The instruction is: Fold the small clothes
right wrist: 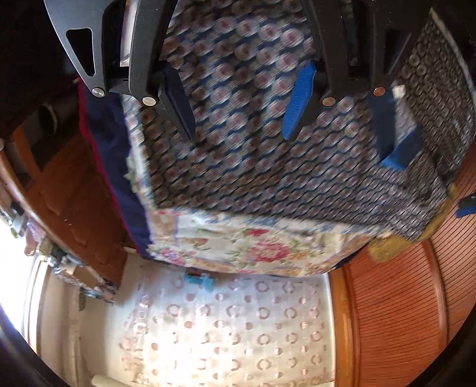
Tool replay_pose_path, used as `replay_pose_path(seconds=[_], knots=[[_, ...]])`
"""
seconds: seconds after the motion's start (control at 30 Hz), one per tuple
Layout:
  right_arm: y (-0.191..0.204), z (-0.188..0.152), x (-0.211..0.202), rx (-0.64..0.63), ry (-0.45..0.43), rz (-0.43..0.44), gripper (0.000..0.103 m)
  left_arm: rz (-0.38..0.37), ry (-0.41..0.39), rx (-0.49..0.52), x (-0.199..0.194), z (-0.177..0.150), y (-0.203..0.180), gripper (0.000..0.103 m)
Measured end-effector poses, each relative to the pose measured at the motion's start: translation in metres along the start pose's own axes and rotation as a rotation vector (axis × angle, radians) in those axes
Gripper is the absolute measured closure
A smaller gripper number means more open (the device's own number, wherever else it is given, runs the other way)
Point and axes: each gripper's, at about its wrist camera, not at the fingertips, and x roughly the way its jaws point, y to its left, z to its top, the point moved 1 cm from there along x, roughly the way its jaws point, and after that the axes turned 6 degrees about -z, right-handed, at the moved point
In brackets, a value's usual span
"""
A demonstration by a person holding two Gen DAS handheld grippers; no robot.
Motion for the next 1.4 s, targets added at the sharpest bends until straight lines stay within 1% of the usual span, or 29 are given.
replay_pose_path(seconds=[0.1, 0.27, 0.4, 0.57, 0.6, 0.67, 0.73, 0.8, 1.0, 1.17, 1.2, 1.23, 1.27, 1.3, 1.4], knots=[[0.010, -0.015, -0.003, -0.011, 0.019, 0.040, 0.040, -0.016, 0.043, 0.003, 0.010, -0.017, -0.011, 0.025], [0.026, -0.034, -0.004, -0.031, 0.041, 0.100, 0.040, -0.015, 0.106, 0.021, 0.025, -0.040, -0.020, 0.025], [0.036, -0.043, -0.010, -0.053, 0.044, 0.132, 0.040, -0.010, 0.154, 0.020, 0.036, -0.048, -0.019, 0.025], [0.039, -0.051, -0.018, -0.053, 0.046, 0.162, 0.040, 0.003, 0.209, 0.013, 0.049, -0.058, -0.017, 0.024], [0.039, -0.051, -0.018, -0.052, 0.046, 0.168, 0.040, 0.003, 0.210, 0.015, 0.050, -0.058, -0.018, 0.024], [0.036, -0.053, -0.022, -0.052, 0.044, 0.183, 0.040, 0.001, 0.217, 0.022, 0.051, -0.058, -0.019, 0.020], [0.036, -0.056, -0.019, -0.051, 0.047, 0.183, 0.040, -0.001, 0.226, 0.040, 0.052, -0.059, -0.023, 0.014], [0.036, -0.061, -0.017, -0.042, 0.052, 0.178, 0.040, -0.004, 0.231, 0.047, 0.053, -0.058, -0.024, 0.012], [0.039, -0.074, -0.021, -0.025, 0.063, 0.186, 0.040, -0.005, 0.232, 0.045, 0.055, -0.058, -0.025, 0.012], [0.045, -0.081, -0.024, -0.024, 0.056, 0.192, 0.040, -0.005, 0.231, 0.046, 0.055, -0.059, -0.024, 0.012], [0.045, -0.082, -0.025, -0.028, 0.051, 0.196, 0.042, -0.005, 0.231, 0.046, 0.055, -0.058, -0.025, 0.012], [0.046, -0.084, -0.026, -0.034, 0.051, 0.196, 0.049, -0.005, 0.231, 0.046, 0.055, -0.058, -0.024, 0.012], [0.050, -0.086, -0.023, -0.040, 0.057, 0.186, 0.051, -0.005, 0.231, 0.046, 0.055, -0.059, -0.025, 0.012], [0.052, -0.087, -0.020, -0.043, 0.064, 0.174, 0.052, -0.004, 0.231, 0.047, 0.054, -0.058, -0.025, 0.012], [0.052, -0.088, -0.021, -0.029, 0.052, 0.182, 0.052, -0.004, 0.231, 0.047, 0.054, -0.059, -0.024, 0.012]])
